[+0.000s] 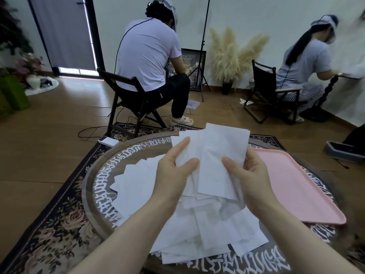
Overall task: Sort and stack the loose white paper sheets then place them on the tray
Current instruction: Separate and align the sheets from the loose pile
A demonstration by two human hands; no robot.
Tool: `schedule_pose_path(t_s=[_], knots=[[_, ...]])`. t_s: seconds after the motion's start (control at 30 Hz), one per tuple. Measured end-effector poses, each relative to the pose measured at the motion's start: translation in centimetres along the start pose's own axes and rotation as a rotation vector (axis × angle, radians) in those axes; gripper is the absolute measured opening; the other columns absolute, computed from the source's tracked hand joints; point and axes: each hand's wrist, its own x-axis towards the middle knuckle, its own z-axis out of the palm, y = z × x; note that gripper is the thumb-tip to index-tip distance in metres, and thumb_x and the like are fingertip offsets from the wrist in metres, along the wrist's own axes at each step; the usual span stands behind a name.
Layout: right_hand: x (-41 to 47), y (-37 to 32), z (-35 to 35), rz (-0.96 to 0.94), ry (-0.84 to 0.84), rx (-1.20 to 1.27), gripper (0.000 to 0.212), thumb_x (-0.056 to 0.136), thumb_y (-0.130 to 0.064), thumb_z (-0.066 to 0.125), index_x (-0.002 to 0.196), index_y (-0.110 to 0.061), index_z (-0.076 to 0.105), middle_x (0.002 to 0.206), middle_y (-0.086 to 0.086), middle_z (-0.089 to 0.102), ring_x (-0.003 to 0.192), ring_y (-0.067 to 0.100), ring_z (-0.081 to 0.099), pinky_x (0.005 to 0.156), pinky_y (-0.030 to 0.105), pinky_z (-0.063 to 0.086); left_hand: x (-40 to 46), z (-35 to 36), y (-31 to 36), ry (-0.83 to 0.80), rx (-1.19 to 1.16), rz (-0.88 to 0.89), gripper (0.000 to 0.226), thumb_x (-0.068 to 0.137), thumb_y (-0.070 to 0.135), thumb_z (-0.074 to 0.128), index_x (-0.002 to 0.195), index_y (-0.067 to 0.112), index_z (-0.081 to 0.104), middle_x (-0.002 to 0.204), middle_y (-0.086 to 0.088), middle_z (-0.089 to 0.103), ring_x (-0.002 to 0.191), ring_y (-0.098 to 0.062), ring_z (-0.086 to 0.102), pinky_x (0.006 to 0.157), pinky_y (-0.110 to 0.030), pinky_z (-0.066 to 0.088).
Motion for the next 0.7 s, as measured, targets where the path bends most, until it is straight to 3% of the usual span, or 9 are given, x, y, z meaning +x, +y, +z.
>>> schedule_pose_path(t_s=[0.17,0.43,0.6,0.7], knots=[[-0.03,0.42,-0.10,0.052,0.040,0.093,0.027,0.086,0.008,0.061,0.104,-0.012,0.066,0.095,0.000,0.077,0.086,0.015,0.073,0.067,0.023,0.058,-0.23,-0.02,-0.04,0.033,-0.115,-0.094,0.055,0.086,-0.001,0.067,0.129,0.032,0.054,0.124,0.002,0.068,0.113,-0.019,0.066,0.103,-0.043,0.049],[-0.08,0.68,-0.03,0.119,0.020,0.123,0.041,0.070,-0.009,0.069,0.110,-0.003,0.066,0.104,0.009,0.075,0.091,0.020,0.072,0.073,0.026,0.059,0.20,-0.28,0.15,0.047,-0.085,-0.110,0.028,0.086,0.003,0.068,0.109,0.019,0.071,0.106,-0.006,0.075,0.100,-0.025,0.071,0.090,-0.041,0.055],[-0.12,0.77,-0.09,0.171,0.009,0.142,0.039,0.072,-0.011,0.069,0.110,-0.003,0.067,0.104,0.010,0.076,0.091,0.021,0.073,0.072,0.026,0.059,0.22,-0.22,0.22,0.035,-0.067,-0.088,0.007,0.086,0.012,0.072,0.082,0.016,0.076,0.091,-0.009,0.077,0.082,-0.022,0.072,0.086,-0.043,0.056],[-0.13,0.57,-0.10,0.181,-0.005,0.132,0.041,0.073,-0.013,0.070,0.114,-0.006,0.065,0.107,0.008,0.075,0.094,0.022,0.073,0.073,0.027,0.060,0.21,-0.17,0.14,0.042,-0.060,-0.092,0.005,0.086,0.012,0.071,0.087,0.014,0.075,0.093,-0.010,0.077,0.086,-0.026,0.072,0.089,-0.046,0.056]])
